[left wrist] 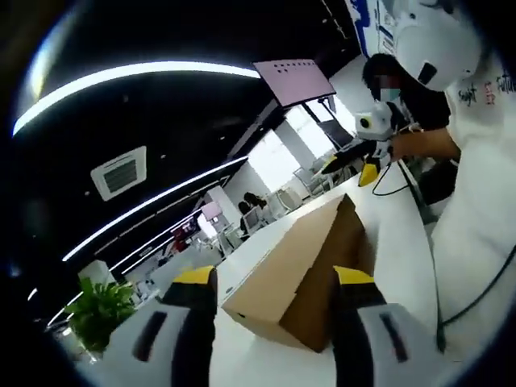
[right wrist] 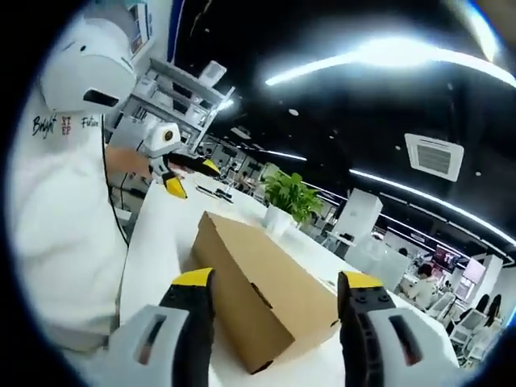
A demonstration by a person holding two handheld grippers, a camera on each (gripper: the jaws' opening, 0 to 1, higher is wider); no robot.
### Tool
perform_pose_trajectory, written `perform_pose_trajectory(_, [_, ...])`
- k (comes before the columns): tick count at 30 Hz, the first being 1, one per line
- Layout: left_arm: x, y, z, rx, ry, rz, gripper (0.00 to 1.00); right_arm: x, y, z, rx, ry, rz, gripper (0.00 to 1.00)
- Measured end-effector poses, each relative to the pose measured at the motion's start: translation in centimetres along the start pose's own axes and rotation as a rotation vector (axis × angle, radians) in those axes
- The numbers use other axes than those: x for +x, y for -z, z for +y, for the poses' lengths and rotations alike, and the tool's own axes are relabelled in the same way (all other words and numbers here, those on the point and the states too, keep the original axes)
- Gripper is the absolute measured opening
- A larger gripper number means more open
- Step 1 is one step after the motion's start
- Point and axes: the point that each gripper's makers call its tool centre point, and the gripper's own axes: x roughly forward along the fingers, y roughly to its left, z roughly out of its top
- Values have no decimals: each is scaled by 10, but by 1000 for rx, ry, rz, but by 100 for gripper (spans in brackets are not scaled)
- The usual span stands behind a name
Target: Operate the shoe box by opening the lid, removing the specified soft item, and placing it in the target area until the item is outside and the box remains undamaged.
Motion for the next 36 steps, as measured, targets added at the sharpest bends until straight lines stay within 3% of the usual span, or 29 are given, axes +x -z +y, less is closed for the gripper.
perform_pose_trajectory(2, [-1, 0, -1, 37, 18, 15, 49, 0, -2, 2, -26, -7, -3, 63])
perform_pose_trajectory(6, [0, -3, 2, 62, -12, 35, 53, -3, -17, -1, -57, 4, -14, 65])
perform_pose_trajectory(9, [4, -4, -6, 110, 5, 46, 56, -5, -27, 0, -88, 1, -14, 65])
perform_pose_trajectory(11, [8, -1, -13, 131, 37, 60, 51, -8, -38, 1, -217, 18, -57, 57])
perform_pose_trajectory(12, [10, -1, -16, 150, 46, 53, 48, -9, -39, 2, -228, 15, -57, 55])
perform_pose_trajectory(15, [12, -6, -19, 154, 53, 15, 52, -7, -36, 7, -205, -6, -28, 58])
perform_pose_trajectory(16, [13, -6, -19, 164, 51, 14, 51, -6, -37, 10, -247, -9, -27, 57])
perform_pose_trajectory(19, [13, -1, -16, 249, 35, 49, 51, -4, -34, 16, -285, -20, 5, 58])
perform_pose_trajectory(21, [13, 6, -18, 235, 46, 81, 51, 1, -31, 21, -298, -22, 32, 59])
perform_pose_trajectory(25, [12, 8, -21, 203, 48, 71, 53, 7, -22, 33, -288, -59, 77, 62])
perform_pose_trajectory(27, [12, 11, -24, 195, 56, 84, 50, 5, -9, 24, -240, -13, 177, 72])
perform_pose_trajectory(28, [12, 10, -24, 212, 39, 75, 47, 6, -6, 22, -259, -8, 193, 77])
perform_pose_trajectory(30, [13, 12, -26, 211, 48, 79, 48, 5, -3, 15, -298, 33, 212, 75])
perform_pose_trajectory(32, [14, 16, -28, 183, 51, 89, 52, 6, -2, 20, -282, 15, 203, 74])
perform_pose_trajectory(36, [15, 18, -32, 219, 51, 88, 51, 11, -16, 24, -314, -2, 122, 70])
